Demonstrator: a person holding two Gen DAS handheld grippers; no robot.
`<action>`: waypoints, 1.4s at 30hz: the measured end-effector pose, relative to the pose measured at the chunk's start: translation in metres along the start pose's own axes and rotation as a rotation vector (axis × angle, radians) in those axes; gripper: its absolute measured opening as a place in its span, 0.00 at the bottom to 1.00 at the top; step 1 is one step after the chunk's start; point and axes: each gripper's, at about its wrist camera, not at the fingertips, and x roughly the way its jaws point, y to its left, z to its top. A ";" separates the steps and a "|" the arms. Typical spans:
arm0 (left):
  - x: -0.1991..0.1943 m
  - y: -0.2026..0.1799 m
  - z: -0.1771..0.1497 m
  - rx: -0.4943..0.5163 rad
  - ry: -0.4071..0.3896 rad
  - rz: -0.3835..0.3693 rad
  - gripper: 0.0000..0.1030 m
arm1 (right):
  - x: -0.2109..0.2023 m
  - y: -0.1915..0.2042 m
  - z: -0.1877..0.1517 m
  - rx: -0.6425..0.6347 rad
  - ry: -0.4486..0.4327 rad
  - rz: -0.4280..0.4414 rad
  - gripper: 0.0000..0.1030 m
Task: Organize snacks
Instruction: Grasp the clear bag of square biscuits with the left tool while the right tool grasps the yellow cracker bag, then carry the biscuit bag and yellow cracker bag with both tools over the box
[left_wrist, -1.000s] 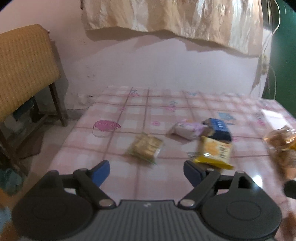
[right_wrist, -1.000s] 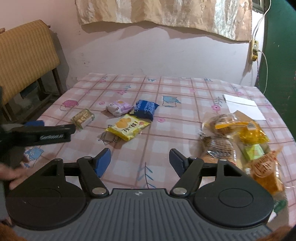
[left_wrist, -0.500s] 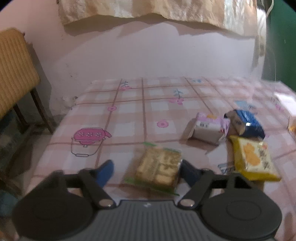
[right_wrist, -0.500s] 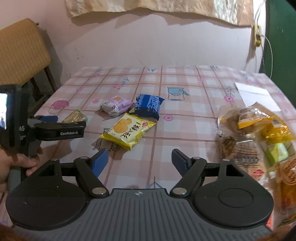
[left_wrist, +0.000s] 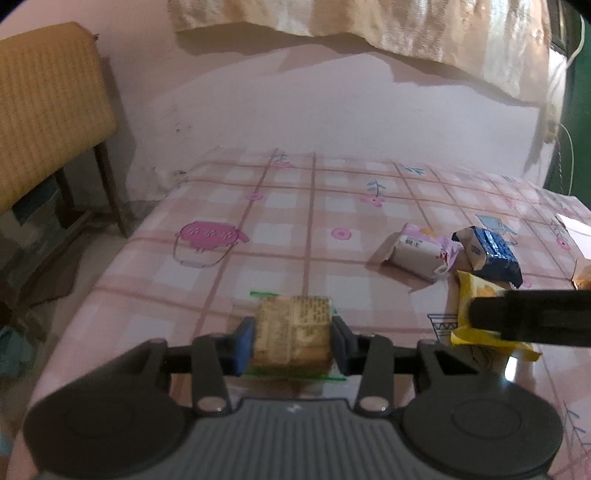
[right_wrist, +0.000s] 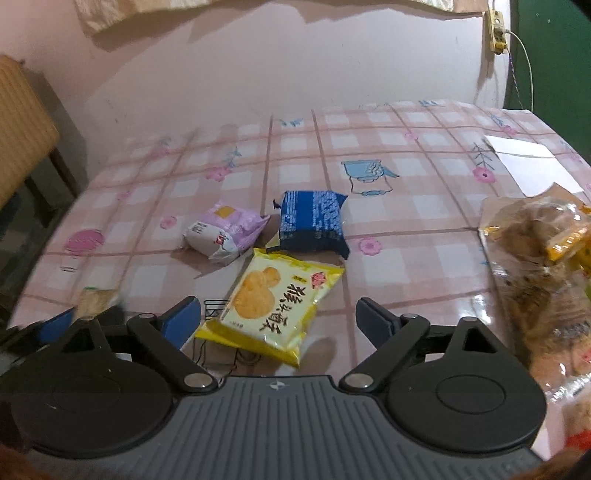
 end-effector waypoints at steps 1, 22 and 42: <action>-0.003 0.002 -0.002 -0.021 0.002 0.001 0.40 | 0.007 0.004 0.000 -0.011 0.010 -0.014 1.00; -0.073 -0.028 -0.026 -0.039 -0.024 -0.023 0.40 | -0.059 -0.024 -0.033 -0.129 -0.067 0.083 0.57; -0.169 -0.070 -0.031 0.005 -0.118 -0.049 0.40 | -0.185 -0.063 -0.059 -0.168 -0.185 0.101 0.57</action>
